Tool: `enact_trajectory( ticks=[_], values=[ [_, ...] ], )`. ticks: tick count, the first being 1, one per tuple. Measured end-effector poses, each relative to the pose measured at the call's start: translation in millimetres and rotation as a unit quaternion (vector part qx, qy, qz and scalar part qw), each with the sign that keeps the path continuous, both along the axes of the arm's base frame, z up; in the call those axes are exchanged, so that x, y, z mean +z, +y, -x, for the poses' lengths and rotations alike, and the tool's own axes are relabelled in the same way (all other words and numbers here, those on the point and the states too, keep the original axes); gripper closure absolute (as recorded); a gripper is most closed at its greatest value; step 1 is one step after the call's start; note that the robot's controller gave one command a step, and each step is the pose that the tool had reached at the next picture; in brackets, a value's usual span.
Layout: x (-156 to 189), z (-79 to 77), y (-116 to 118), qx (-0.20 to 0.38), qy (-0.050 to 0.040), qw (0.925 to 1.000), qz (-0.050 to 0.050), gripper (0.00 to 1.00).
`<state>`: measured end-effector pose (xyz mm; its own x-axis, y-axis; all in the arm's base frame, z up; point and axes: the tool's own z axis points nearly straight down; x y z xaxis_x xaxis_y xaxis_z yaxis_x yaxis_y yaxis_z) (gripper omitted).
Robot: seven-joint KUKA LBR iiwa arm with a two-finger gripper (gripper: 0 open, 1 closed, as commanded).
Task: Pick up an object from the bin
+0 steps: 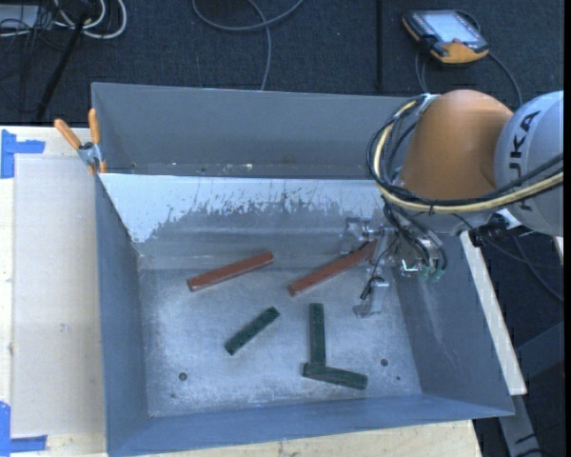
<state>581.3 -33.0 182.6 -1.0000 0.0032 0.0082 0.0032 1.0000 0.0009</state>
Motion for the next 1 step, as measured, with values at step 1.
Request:
enact_trajectory(
  ticks=[1],
  values=[
    [4.6,-1.4,-0.1,0.0,-0.0037,1.0,0.0,0.0]
  ],
)
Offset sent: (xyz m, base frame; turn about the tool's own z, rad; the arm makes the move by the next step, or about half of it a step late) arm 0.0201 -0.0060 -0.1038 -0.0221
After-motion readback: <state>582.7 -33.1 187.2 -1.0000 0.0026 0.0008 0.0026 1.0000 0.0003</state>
